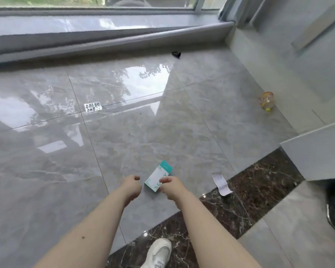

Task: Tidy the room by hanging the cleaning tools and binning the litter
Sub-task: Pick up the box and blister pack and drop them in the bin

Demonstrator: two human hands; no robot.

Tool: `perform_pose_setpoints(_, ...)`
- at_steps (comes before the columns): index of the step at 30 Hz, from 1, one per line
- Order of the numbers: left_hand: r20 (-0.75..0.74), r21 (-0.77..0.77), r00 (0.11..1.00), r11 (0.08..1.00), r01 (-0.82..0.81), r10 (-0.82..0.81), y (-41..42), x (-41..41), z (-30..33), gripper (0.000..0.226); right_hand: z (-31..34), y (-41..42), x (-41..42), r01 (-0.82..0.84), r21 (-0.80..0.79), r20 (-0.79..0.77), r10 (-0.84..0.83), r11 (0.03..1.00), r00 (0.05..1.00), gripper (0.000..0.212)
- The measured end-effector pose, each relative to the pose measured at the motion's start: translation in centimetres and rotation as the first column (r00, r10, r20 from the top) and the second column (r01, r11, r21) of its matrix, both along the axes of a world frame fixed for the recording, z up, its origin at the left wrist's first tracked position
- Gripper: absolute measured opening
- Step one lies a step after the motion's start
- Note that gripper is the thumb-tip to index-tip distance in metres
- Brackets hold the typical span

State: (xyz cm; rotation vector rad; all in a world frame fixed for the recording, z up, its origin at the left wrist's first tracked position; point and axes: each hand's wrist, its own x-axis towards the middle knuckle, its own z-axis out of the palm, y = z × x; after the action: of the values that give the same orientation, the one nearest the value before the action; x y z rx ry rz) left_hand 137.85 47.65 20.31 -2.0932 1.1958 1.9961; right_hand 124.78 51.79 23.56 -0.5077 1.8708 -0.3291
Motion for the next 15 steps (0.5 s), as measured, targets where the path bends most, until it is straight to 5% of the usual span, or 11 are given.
perform_pose_setpoints(15,0.125,-0.012,0.991,0.999,0.046,-0.044,-4.1,-12.0,-8.7,0.068,-10.8,-3.0,-10.4,0.129,0.108,0.103,-0.140,0.986,0.985,0.037)
